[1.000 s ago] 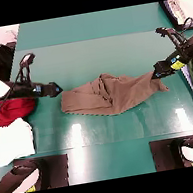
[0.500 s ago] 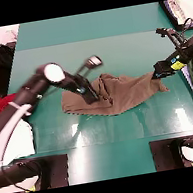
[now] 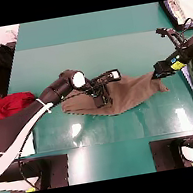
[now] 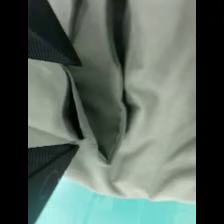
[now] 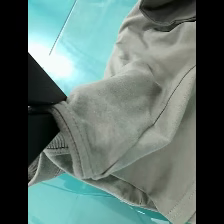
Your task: Fold the shirts.
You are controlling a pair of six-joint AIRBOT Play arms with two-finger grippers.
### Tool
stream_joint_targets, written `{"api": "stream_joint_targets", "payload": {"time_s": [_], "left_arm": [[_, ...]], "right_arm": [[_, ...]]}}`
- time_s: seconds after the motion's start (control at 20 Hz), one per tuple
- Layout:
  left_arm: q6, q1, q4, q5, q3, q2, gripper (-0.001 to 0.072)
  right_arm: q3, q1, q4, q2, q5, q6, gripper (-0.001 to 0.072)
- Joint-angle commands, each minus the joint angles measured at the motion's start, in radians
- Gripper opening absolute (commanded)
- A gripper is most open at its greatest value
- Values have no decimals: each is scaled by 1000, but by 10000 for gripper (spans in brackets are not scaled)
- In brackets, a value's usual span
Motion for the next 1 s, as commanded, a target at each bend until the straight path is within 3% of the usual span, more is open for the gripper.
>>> {"api": "stream_joint_targets", "payload": {"time_s": [0.0, 0.1, 0.3, 0.35, 0.4, 0.45, 0.55, 0.65, 0.9, 0.95], "left_arm": [[85, -6, -98, -30, 9, -17, 576], [80, -10, -99, -33, 9, -28, 526], [74, -10, -101, -53, 9, -28, 524], [68, -10, -101, -39, 9, -28, 384], [52, -10, -101, -18, 9, -28, 167], [29, -10, -100, 1, 10, -28, 25], [-86, -5, -27, 18, 17, -17, 25], [-283, 28, 151, -2, 42, 27, 25], [-439, 235, 220, -38, 47, 266, 25], [-457, 269, 220, -46, 47, 304, 25]], "right_arm": [[0, 1, 0, -1, -16, 0, 25], [0, 0, 0, -1, -22, 0, 25], [0, 0, 0, -1, -21, 0, 25], [0, 0, 0, -1, -21, 0, 24], [0, 0, 0, -1, -21, 0, 25], [0, 0, 0, -1, -20, 0, 25], [0, 0, -2, 3, 7, 0, 25], [-63, 0, -6, 51, 6, 0, 25], [-451, -43, -6, 300, -18, 30, 45], [-514, -61, -6, 342, -20, 30, 272]]}}
